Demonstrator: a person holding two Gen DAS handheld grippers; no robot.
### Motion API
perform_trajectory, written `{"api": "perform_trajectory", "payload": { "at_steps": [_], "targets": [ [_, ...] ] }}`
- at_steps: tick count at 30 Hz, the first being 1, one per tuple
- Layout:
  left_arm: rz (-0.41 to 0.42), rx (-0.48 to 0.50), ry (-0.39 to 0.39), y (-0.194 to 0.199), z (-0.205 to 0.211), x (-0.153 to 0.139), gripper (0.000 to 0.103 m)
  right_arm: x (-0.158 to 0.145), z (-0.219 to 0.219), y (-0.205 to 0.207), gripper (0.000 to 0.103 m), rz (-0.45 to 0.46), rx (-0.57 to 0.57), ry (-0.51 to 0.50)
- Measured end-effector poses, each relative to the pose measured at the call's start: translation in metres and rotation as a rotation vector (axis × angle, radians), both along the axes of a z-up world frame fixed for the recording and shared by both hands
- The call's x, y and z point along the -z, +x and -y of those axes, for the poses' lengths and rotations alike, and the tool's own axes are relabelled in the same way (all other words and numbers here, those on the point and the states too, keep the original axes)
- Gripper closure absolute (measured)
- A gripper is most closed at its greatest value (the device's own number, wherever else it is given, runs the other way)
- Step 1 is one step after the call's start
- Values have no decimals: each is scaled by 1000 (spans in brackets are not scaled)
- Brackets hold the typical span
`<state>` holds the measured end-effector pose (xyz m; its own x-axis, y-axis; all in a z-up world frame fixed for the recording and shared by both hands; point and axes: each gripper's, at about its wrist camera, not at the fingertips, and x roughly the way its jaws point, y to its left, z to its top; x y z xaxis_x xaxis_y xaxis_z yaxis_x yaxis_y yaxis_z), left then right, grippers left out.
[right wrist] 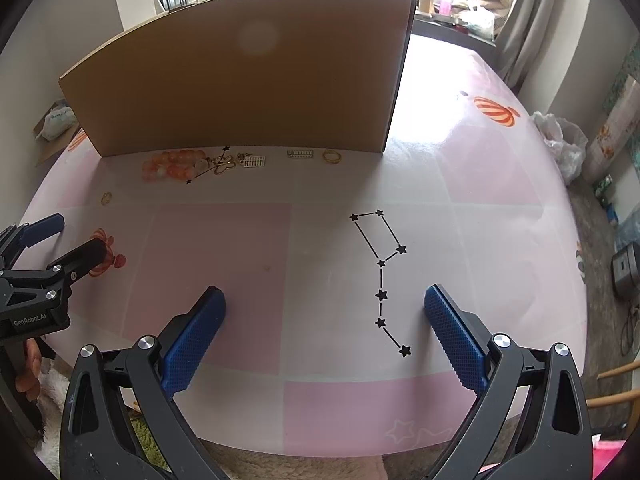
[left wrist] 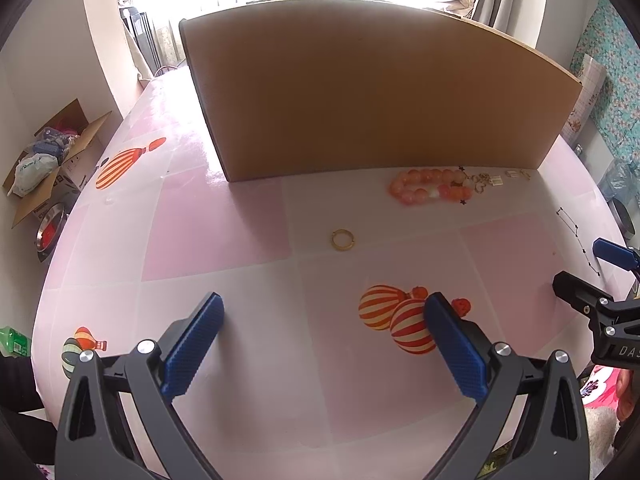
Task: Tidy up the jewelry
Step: 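Move the left tool to a gold ring while the right tool approaches another ring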
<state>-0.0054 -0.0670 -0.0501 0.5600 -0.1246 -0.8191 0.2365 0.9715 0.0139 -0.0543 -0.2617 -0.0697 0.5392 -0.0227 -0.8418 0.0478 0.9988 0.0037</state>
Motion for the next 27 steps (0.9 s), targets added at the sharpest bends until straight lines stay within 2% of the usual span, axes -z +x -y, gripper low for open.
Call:
{"api": "perform_trajectory", "payload": {
  "at_steps": [13, 27],
  "targets": [
    [-1, -14, 7, 1, 7, -1, 4, 1, -2, -2, 8, -6, -21, -6],
    [18, 40, -4, 5, 4, 2, 4, -2, -5, -7, 8, 6, -35, -5]
  ]
}}
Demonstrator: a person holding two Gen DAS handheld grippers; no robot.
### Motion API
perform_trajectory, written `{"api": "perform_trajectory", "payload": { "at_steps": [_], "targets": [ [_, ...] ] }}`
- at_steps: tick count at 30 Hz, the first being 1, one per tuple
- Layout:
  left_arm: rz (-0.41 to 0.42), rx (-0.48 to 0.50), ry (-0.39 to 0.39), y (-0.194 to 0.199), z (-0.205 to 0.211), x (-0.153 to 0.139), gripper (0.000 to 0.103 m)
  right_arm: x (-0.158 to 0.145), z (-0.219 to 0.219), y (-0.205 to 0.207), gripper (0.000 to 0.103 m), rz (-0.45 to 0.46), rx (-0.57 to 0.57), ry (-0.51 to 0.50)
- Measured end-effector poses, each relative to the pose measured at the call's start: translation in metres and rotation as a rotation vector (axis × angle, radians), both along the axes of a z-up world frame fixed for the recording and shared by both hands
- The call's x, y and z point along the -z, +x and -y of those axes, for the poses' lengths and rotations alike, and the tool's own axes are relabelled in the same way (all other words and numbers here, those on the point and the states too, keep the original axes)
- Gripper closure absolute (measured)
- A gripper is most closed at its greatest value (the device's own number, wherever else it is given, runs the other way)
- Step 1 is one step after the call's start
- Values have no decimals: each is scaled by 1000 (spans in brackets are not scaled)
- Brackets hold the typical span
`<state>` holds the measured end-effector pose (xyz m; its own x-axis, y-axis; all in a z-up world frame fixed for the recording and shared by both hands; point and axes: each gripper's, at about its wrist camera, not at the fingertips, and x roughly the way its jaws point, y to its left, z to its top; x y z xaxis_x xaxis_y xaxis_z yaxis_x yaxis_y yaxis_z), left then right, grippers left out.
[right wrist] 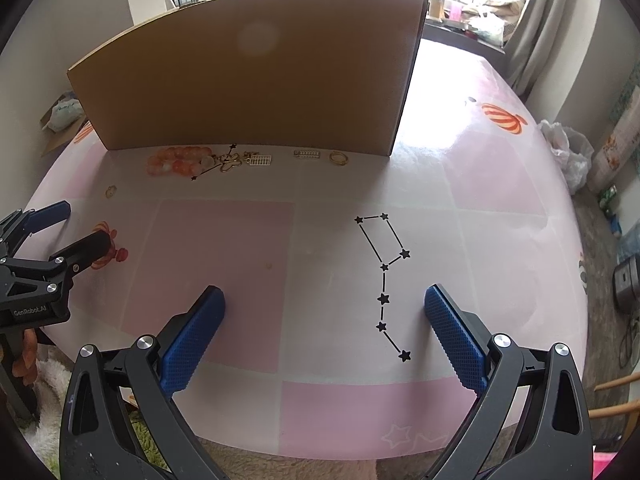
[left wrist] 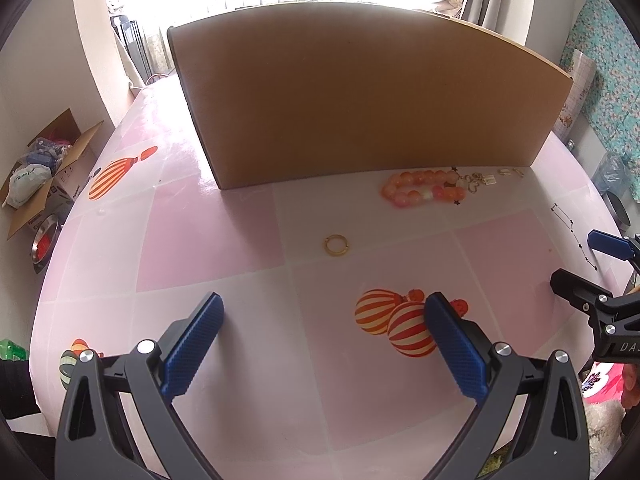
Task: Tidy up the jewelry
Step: 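Move the left tool to a gold ring while the right tool approaches another ring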
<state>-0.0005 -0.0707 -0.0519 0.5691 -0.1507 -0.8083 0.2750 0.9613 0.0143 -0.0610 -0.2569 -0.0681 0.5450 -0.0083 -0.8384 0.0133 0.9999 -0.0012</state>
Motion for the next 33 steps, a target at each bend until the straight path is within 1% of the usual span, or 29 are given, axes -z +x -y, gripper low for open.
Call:
{"api": "perform_trajectory", "payload": {
  "at_steps": [2, 6, 9, 11, 12, 14, 16, 18, 19, 21, 22, 23, 24, 25, 26, 28, 29, 31, 33],
  "targets": [
    [-3, 8, 0, 0, 0, 0, 4, -1, 0, 0, 8, 4, 5, 5],
    [19, 23, -7, -2, -1, 1, 4, -9, -2, -1, 9, 12, 2, 23],
    [33, 34, -14, -3, -2, 1, 4, -25, -2, -8, 9, 82, -19, 77],
    [39, 42, -21, -3, -3, 0, 4, -33, -2, -10, 13, 112, -33, 122],
    [46, 54, -28, -4, -3, -1, 6, -36, -1, -9, 17, 120, -37, 151],
    [94, 81, -32, -8, -1, -8, 6, -40, 0, -7, 22, 126, -47, 213],
    [147, 113, -27, -13, 3, -15, 11, -44, -2, -3, 31, 135, -68, 263],
    [184, 140, -26, -15, 7, -21, 13, -48, -5, 3, 34, 143, -94, 289],
    [198, 155, -27, -16, 8, -24, 14, -49, -7, 5, 38, 149, -103, 298],
    [218, 174, -28, -17, 11, -28, 20, -51, -10, 13, 44, 148, -129, 324],
    [221, 177, -25, -15, 12, -28, 25, -51, -11, 18, 49, 143, -138, 334],
    [217, 176, -23, -13, 13, -29, 28, -50, -13, 22, 52, 138, -145, 342],
    [209, 174, -28, -12, 15, -30, 34, -49, -15, 27, 57, 130, -152, 350],
    [202, 174, -42, -8, 16, -31, 39, -48, -16, 31, 62, 120, -156, 362],
    [196, 173, -56, -6, 16, -32, 41, -47, -16, 35, 65, 112, -158, 379],
    [173, 164, -80, 5, 17, -33, 51, -43, -17, 43, 74, 91, -160, 414],
    [160, 155, -86, 11, 18, -33, 54, -41, -17, 47, 76, 82, -160, 422],
    [131, 140, -98, 22, 21, -32, 66, -38, -18, 53, 81, 71, -159, 421],
    [110, 125, -108, 29, 24, -34, 72, -37, -19, 57, 83, 69, -158, 411]
  ]
}}
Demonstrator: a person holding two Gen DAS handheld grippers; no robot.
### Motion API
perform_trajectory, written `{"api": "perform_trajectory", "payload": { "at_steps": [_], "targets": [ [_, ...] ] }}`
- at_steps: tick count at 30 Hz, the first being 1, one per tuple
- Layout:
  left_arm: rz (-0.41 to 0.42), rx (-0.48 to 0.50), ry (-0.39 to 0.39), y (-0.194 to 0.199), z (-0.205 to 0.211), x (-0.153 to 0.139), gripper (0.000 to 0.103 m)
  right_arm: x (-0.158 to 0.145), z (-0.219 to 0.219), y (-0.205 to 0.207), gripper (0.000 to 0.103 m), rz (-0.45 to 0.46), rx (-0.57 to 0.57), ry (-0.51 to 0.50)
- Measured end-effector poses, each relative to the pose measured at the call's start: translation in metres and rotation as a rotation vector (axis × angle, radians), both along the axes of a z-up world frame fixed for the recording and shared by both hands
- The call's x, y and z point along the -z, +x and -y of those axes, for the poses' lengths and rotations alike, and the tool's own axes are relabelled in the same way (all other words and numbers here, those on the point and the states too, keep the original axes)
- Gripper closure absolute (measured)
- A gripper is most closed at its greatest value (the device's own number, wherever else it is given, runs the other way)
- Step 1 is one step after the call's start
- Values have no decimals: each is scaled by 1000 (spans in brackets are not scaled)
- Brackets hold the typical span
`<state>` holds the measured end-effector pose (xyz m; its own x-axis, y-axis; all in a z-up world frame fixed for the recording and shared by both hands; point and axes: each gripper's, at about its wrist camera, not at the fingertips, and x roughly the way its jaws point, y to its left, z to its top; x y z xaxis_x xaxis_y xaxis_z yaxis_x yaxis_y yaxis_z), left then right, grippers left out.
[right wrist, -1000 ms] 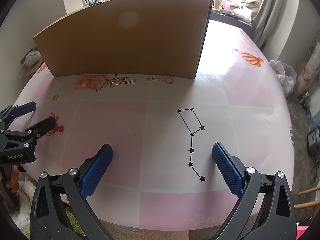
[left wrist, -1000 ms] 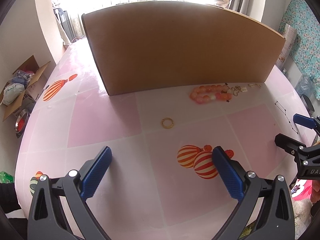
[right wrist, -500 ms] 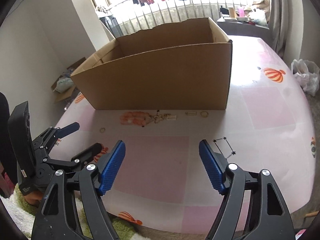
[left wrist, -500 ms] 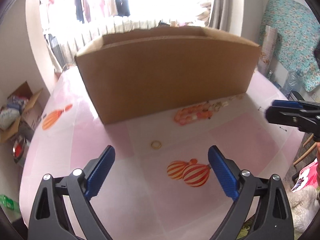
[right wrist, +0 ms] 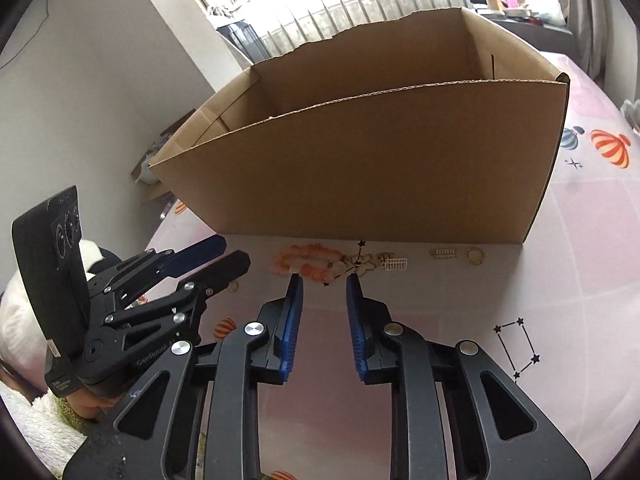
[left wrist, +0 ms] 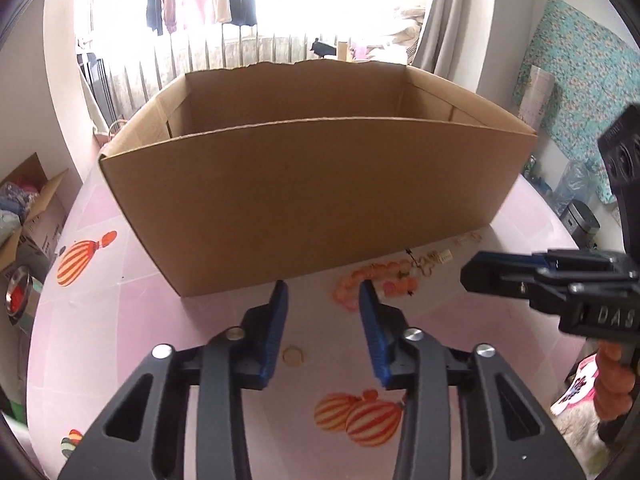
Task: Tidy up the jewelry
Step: 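Move the left tool to a gold ring while the right tool approaches another ring, then close the left tool on its gold ring while the right tool grasps the other ring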
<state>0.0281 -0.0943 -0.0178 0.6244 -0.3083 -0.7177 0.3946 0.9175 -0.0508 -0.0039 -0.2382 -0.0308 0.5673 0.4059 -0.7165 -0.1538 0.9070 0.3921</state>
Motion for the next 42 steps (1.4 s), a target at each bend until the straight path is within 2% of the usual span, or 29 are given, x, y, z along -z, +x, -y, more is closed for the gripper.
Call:
{"api": "perform_trajectory", "payload": {
  "at_steps": [4, 12, 16, 20, 28, 35, 36, 38, 42],
  "targets": [
    [-19, -27, -19, 5, -10, -2, 79, -2, 3, 0, 84, 13, 6, -17],
    [-54, -86, -22, -8, -44, -4, 81, 4, 30, -6, 83, -21, 62, 8],
    [-80, -63, -19, -17, -50, -1, 81, 8, 29, -6, 81, -29, 56, 19],
    [-101, -52, 12, -20, -39, 4, 81, 17, 20, 2, 81, -47, 32, 42],
    [-140, -14, 34, -8, -25, 21, 81, 19, 22, 3, 81, -59, 1, 50],
    [-88, 55, 112, -7, -17, 23, 82, 19, 21, 5, 81, -64, 2, 56],
    [-83, 63, 118, -8, -16, 24, 85, 19, 21, 6, 81, -63, 3, 56],
    [-86, 72, 113, -7, -16, 24, 91, 17, 21, 7, 81, -60, 7, 54],
    [-81, 79, 113, -6, -15, 25, 91, 13, 27, 5, 81, -50, 25, 36]
  ]
}}
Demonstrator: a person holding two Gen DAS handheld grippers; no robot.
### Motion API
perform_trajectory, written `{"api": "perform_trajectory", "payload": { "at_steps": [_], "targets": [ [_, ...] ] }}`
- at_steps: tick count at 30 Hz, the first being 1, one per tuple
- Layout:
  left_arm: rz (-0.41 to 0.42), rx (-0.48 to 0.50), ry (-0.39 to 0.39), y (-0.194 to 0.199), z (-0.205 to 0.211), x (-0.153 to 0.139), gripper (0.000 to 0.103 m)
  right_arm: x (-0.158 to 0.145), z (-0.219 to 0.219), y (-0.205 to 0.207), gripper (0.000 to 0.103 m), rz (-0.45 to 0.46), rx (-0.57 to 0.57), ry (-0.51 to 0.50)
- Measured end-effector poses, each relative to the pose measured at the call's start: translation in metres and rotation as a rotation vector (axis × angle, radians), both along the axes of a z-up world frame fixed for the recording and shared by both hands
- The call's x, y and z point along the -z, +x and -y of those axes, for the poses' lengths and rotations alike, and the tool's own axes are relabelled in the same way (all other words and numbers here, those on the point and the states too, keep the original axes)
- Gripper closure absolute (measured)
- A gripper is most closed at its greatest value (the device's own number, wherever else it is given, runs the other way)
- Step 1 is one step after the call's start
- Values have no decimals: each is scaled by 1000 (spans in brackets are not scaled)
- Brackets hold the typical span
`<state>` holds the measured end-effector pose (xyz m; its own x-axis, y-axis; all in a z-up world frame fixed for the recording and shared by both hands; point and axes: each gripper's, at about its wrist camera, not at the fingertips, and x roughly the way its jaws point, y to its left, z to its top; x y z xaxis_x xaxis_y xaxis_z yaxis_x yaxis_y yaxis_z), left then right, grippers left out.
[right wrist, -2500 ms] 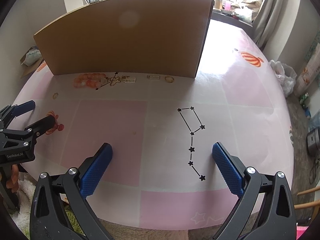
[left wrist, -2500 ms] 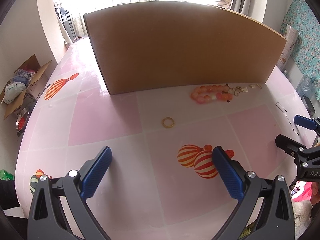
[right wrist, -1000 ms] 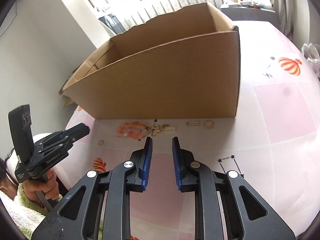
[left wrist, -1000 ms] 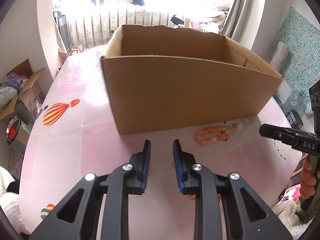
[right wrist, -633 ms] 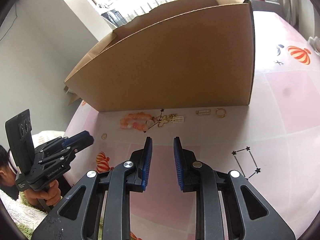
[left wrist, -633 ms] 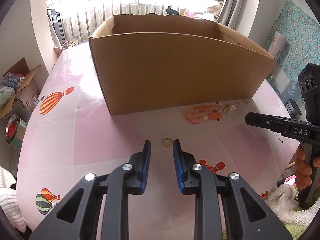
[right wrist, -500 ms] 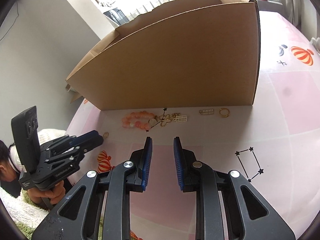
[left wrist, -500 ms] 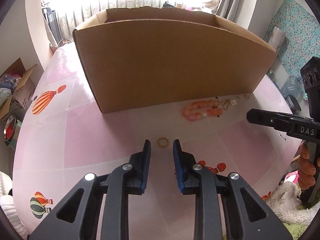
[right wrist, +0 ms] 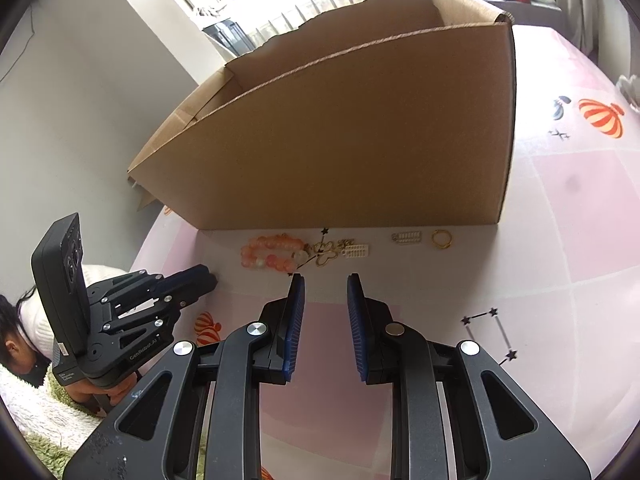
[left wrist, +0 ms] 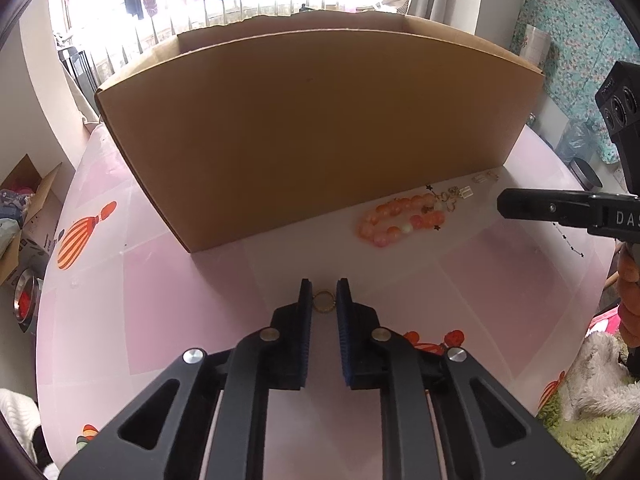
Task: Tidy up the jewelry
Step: 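Close the left tool on its gold ring while the right tool grasps the other ring, then lift both held rings and carry them over the box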
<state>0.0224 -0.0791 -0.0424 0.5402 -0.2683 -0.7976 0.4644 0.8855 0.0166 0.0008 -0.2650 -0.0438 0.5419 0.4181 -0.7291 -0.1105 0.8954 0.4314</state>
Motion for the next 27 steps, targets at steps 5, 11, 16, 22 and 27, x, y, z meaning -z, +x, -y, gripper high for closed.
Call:
{"api": "perform_trajectory", "payload": {
  "at_steps": [5, 11, 16, 22, 27],
  "targets": [
    [6, -5, -4, 0, 1, 0, 91, -8, 6, -1, 81, 23, 49, -79],
    [11, -4, 4, -4, 0, 1, 91, -5, 12, 4, 81, 17, 114, -204],
    [11, 5, 8, -4, -1, 1, 91, -3, 7, 14, 82, 33, 115, -296],
    [11, 5, 11, -4, 3, 0, 91, 8, 0, 26, 87, 3, 88, -355],
    [11, 4, 10, -4, 4, 0, 91, 11, -6, 28, 93, 12, 99, -387]
  ]
}}
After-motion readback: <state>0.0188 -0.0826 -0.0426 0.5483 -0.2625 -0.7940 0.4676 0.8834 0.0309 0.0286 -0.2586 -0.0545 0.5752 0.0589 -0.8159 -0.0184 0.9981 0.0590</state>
